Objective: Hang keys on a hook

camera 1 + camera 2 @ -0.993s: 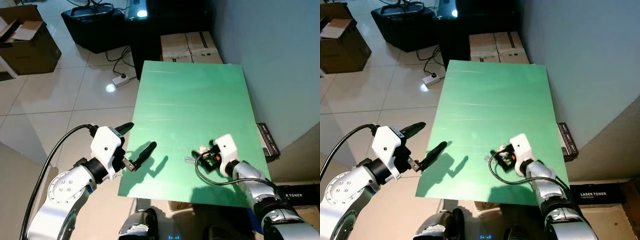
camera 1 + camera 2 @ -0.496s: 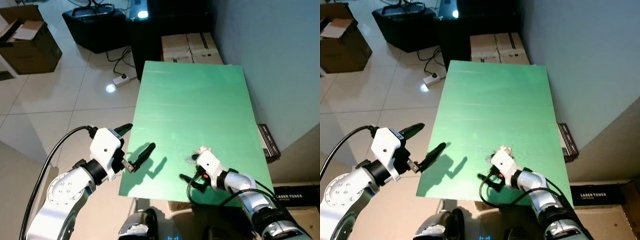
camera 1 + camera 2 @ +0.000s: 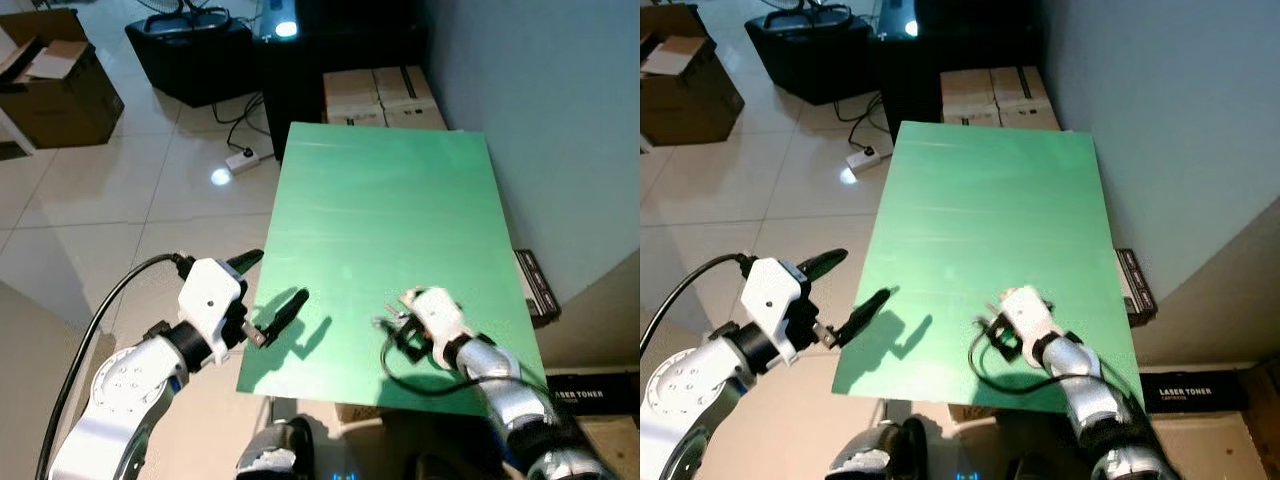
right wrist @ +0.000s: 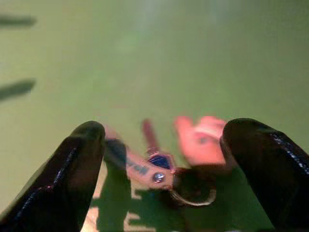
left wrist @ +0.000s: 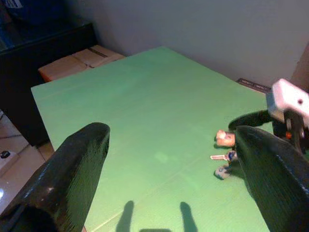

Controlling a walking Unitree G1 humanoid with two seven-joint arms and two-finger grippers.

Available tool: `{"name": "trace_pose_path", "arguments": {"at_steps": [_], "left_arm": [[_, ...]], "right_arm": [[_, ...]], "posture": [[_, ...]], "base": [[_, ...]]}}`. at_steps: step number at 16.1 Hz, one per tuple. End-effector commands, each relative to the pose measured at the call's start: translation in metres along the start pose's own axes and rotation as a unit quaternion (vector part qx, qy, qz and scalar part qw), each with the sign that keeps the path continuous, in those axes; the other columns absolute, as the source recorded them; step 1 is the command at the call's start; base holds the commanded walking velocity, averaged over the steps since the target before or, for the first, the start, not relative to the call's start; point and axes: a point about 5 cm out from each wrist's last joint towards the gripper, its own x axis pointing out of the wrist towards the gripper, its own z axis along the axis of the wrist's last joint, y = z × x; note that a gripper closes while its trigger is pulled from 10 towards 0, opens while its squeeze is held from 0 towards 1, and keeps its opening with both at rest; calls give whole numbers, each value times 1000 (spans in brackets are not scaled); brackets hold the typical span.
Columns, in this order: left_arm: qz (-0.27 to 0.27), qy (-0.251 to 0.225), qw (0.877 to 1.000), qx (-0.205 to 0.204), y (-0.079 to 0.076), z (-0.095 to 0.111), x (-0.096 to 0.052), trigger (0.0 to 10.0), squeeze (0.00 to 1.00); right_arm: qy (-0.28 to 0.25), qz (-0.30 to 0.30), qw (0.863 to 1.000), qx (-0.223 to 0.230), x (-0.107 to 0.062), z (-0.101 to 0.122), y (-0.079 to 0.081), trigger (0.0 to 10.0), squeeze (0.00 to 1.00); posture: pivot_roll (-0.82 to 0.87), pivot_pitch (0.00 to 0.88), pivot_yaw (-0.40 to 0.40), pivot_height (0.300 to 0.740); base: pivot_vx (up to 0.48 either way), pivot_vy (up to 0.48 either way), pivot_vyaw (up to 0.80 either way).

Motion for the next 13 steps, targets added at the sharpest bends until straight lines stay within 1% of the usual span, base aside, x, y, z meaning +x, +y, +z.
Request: {"name": "trace_pose_path", "arguments": {"at_steps": [1,2,3,4,5,6,7,8,10,11,12,13], "left_arm": [[1,3,1000,7,2,0,-2,10000,0],[-1,5,1000,11,4,-1,-2,10000,0],[-2,5,1000,12,4,-1,-2,10000,0],[-10,5,1000,16,5,0,-2,10000,0],[-13,4,1000,17,6,1,-2,10000,0],[-18,5,1000,19,7,1,-2,10000,0],[-22,6,1000,21,7,1,-2,10000,0],[-37,6,999,19,5,1,-3,10000,0],[-44,6,999,16,4,1,-4,10000,0],[-45,7,999,16,4,0,-5,10000,0],[-45,8,999,15,4,0,-6,10000,0],[-46,8,999,14,4,0,-6,10000,0]], "right_arm": [[-16,-38,998,37,-2,3,-3,10000,0],[-40,-68,995,61,-4,6,-1,10000,0],[-56,-84,992,79,-5,8,0,10000,0],[-81,-98,985,117,-10,12,10,10000,0],[-78,-97,983,135,-12,11,16,10000,0],[-43,-101,980,167,-13,2,26,10000,639],[-22,-111,977,180,-14,-4,30,10000,1000],[14,-135,971,197,-12,-12,30,10000,1000],[45,-170,962,210,-11,-18,25,10000,1000],[50,-181,957,221,-11,-20,24,10000,749],[53,-186,955,224,-12,-20,23,10000,0],[54,-186,954,228,-11,-20,23,10000,0]], "posture": [[132,128,89,740],[132,135,96,740],[131,128,99,740],[131,121,103,740],[131,121,103,740],[129,121,110,740],[129,121,110,740],[129,117,111,740],[133,119,113,740],[134,117,110,740],[134,117,110,740],[139,119,110,740]], "base": [[0,0,0],[0,0,0],[0,0,0],[0,0,0],[0,0,0],[0,0,0],[0,0,0],[0,0,0],[0,0,0],[0,0,0],[0,0,0],[0,0,0]]}}
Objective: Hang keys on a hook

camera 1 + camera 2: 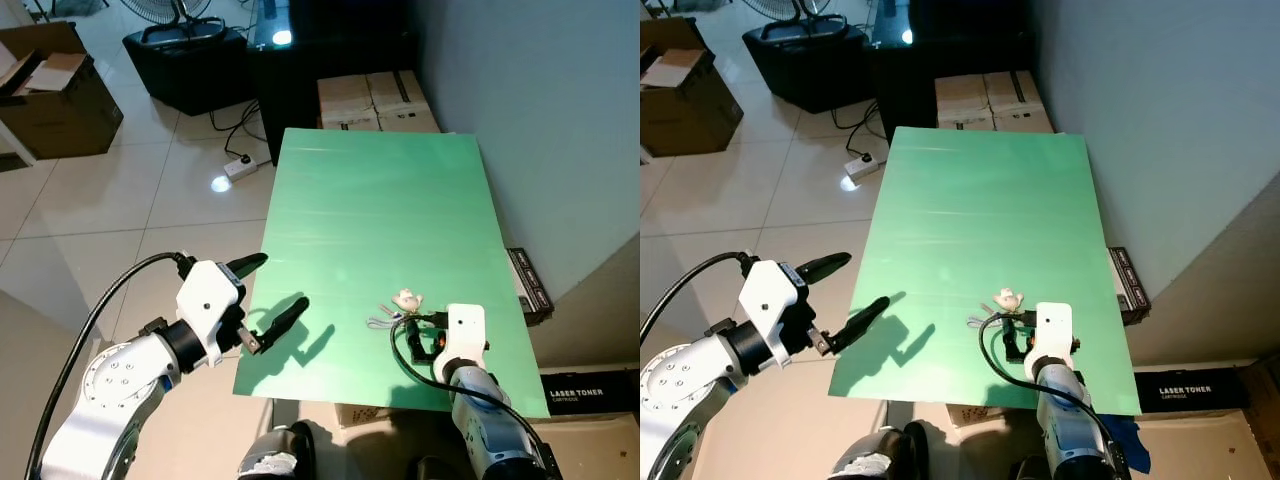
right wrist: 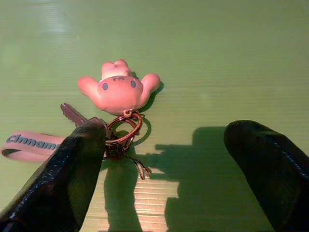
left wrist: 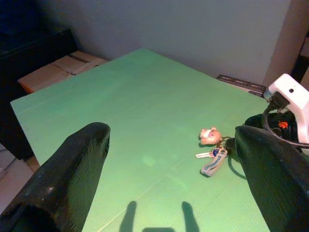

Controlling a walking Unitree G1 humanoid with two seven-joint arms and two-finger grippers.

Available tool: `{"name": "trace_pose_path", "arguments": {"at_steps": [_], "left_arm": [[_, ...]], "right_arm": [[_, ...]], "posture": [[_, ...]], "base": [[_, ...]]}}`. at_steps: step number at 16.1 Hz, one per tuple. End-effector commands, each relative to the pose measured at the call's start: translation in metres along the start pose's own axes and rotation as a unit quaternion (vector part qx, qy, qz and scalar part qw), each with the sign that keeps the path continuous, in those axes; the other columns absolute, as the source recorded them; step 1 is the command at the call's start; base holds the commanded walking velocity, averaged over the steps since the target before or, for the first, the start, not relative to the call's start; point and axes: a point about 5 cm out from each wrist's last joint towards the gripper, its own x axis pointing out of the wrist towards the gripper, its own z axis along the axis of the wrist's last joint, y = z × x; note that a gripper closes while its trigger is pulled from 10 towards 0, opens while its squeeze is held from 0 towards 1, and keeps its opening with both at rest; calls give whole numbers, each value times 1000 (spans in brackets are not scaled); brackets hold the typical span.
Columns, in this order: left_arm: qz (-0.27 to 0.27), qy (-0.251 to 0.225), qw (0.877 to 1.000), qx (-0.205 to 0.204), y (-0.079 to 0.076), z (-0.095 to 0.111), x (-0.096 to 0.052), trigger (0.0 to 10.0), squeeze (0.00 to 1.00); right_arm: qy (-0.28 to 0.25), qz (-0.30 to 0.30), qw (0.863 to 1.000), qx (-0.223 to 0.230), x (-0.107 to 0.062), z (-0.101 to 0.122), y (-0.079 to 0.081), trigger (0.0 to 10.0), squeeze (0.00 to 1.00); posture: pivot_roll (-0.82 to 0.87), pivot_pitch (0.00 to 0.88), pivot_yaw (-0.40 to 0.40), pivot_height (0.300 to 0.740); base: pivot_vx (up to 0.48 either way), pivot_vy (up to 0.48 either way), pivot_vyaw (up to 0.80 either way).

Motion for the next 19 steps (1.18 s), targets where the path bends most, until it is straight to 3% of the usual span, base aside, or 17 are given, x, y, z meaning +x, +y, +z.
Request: {"name": "trace_pose_path", "arguments": {"at_steps": [1,7,8,11,15,19], "left_arm": [[-3,5,1000,2,0,-1,-4,10000,0],[-5,0,1000,-5,-1,1,-5,10000,0],[-13,-1,1000,-11,-2,1,-5,10000,0],[-36,0,999,-20,-6,2,-8,10000,0],[-69,14,997,-43,-9,-2,-13,10000,0],[-64,9,997,-37,-6,0,-11,10000,0]], "right_arm": [[11,8,1000,25,2,-2,4,10000,0],[-7,28,995,97,14,14,9,10000,0],[5,46,992,120,16,14,13,9451,0],[48,85,984,151,17,6,22,10000,0],[80,102,975,180,17,-2,27,10000,0],[76,95,973,196,17,-1,25,9608,0]], "posture": [[140,118,110,740],[143,123,113,740],[142,121,114,740],[143,106,104,740],[138,97,110,740],[142,100,110,740]], "base": [[0,0,0],[0,0,0],[0,0,0],[0,0,0],[0,0,0],[0,0,0]]}}
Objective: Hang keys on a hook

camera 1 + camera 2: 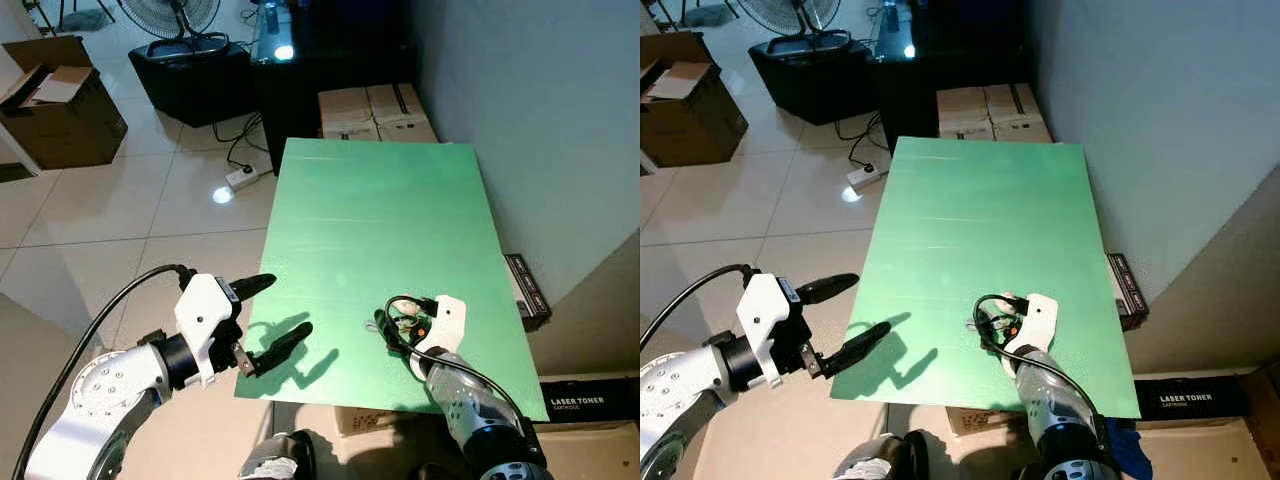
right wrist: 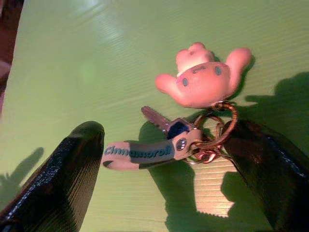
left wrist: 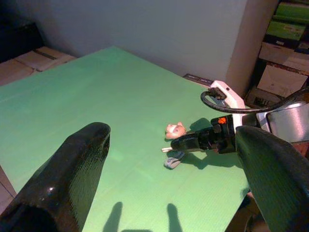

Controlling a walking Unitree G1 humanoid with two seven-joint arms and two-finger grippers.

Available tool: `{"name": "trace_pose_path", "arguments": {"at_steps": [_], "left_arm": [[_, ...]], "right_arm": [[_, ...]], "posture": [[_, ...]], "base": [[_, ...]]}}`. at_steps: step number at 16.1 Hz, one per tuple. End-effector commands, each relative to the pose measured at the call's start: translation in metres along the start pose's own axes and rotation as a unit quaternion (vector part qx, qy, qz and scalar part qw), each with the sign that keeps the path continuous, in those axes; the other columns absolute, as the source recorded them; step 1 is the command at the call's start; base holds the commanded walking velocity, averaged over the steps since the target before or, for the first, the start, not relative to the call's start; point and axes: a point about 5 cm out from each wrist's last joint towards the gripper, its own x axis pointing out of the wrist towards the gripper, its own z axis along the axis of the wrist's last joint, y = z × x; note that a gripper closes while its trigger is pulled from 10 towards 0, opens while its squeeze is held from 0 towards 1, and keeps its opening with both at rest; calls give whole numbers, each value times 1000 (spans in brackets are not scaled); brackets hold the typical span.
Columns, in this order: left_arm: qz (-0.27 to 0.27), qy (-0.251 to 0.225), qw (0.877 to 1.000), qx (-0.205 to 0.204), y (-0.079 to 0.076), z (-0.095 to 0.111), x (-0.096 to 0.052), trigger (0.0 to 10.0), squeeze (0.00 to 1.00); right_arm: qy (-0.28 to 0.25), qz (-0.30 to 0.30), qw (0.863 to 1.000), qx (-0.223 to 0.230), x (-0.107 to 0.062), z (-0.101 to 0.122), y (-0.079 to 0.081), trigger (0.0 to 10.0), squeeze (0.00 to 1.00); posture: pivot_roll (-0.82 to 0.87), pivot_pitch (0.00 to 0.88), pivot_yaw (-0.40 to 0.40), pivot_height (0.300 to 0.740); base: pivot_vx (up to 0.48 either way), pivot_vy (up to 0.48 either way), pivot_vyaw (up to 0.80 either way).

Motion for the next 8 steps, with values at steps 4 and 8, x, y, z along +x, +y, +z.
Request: {"name": "trace_pose_path", "arguments": {"at_steps": [4,8], "left_arm": [[-1,-2,1000,4,2,4,-1,10000,0],[0,-1,1000,3,2,4,-1,10000,0]], "right_arm": [[5,-22,1000,20,1,1,-7,3059,0],[8,-19,999,31,1,0,-9,0,0]], "posture": [[144,99,110,740],[145,101,112,740]], "base": [[0,0,0],[0,0,0]]}}
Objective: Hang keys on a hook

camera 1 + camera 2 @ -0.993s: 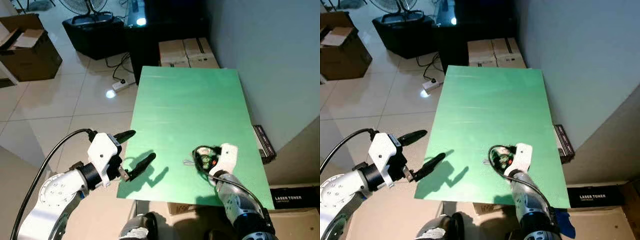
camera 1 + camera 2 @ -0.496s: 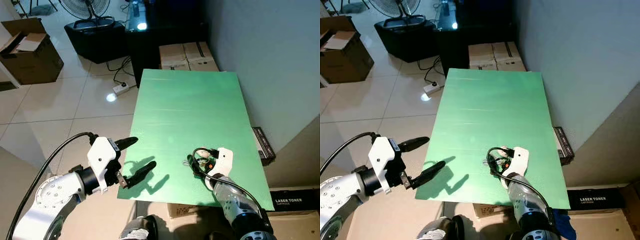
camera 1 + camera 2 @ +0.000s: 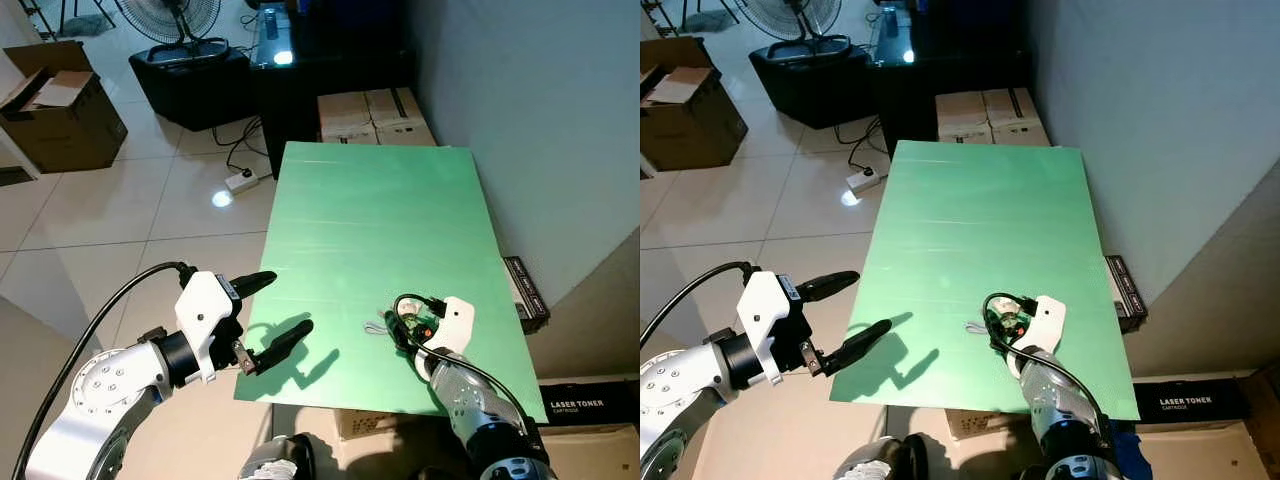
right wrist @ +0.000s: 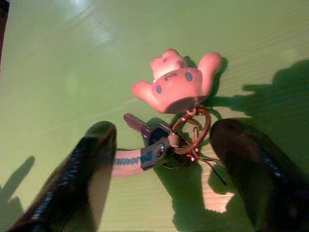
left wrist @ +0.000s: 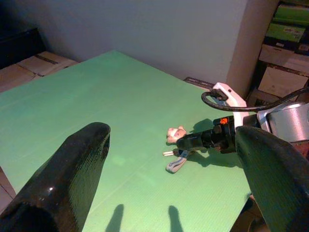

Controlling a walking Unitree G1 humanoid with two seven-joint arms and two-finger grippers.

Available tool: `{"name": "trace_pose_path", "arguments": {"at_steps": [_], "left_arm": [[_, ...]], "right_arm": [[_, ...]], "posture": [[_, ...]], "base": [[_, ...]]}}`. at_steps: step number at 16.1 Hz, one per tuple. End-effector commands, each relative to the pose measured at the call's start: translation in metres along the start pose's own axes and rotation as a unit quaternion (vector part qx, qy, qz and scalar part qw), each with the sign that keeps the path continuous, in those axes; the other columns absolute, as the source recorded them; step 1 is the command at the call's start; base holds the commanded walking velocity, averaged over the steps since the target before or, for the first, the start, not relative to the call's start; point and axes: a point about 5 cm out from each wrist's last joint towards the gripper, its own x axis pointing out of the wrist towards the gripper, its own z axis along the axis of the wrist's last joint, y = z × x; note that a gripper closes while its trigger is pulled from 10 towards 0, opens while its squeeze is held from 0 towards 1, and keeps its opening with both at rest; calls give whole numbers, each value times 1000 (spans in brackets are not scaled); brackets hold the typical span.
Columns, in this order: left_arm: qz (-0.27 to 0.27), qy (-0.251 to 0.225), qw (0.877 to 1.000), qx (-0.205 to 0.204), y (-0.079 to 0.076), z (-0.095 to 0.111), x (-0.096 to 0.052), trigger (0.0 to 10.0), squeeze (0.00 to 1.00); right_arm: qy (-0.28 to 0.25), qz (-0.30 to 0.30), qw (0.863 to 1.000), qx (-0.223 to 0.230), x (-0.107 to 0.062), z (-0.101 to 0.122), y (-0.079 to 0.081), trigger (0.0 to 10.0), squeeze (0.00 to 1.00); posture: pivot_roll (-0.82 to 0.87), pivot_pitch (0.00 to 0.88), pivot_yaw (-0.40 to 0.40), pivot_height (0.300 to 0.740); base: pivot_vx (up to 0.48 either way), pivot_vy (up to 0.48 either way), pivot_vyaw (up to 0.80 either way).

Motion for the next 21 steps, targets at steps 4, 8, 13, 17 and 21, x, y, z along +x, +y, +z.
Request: {"name": "trace_pose_path", "arguments": {"at_steps": [4,8,13,17,21], "left_arm": [[0,3,1000,4,3,3,-1,10000,0],[-1,4,1000,4,2,3,-1,10000,0],[-1,3,1000,4,2,3,0,10000,0],[-4,4,1000,5,2,3,1,10000,0],[-1,3,1000,5,3,2,1,10000,0]], "right_arm": [[6,-1,1000,18,3,1,-1,0,0],[7,-7,1000,13,4,4,-3,0,0],[3,-15,1000,16,6,7,-6,0,0],[3,-17,1000,9,6,6,-6,0,0],[-23,-33,998,-41,6,13,-7,0,0]], "posture": [[152,107,116,740],[154,104,116,740],[155,100,120,740],[153,91,123,740],[151,90,122,740]], "base": [[0,0,0],[0,0,0],[0,0,0],[0,0,0],[0,0,0]]}}
